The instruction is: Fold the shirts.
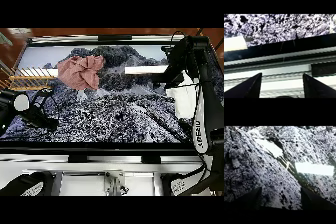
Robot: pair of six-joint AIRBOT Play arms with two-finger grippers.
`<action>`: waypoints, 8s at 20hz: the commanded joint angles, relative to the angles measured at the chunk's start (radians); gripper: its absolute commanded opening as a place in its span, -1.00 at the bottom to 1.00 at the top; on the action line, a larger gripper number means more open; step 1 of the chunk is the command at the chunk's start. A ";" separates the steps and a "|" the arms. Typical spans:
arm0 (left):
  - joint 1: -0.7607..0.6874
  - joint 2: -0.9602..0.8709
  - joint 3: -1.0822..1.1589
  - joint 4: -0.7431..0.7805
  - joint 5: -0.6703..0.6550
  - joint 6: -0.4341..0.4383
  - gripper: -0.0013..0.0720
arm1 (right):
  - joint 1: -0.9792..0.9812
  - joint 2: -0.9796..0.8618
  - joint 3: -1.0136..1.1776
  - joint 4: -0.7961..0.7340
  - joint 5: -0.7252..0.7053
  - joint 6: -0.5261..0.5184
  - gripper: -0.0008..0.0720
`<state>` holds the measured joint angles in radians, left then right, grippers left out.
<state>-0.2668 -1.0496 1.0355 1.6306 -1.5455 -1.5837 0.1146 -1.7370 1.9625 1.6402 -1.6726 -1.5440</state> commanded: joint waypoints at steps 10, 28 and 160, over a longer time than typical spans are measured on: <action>0.000 0.000 0.000 0.000 0.000 0.000 0.67 | 0.001 0.000 0.001 0.000 0.000 0.000 0.63; -0.002 -0.041 0.000 -0.011 0.053 0.000 0.67 | 0.001 0.000 0.001 0.001 0.031 0.000 0.63; 0.111 0.142 0.975 -0.235 0.531 0.224 -0.90 | -0.018 0.833 0.019 -0.045 0.858 -0.158 -0.84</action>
<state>-0.1566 -0.9356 2.0010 1.3453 -0.9829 -1.3338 0.0971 -0.9356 1.9789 1.6123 -0.8635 -1.7065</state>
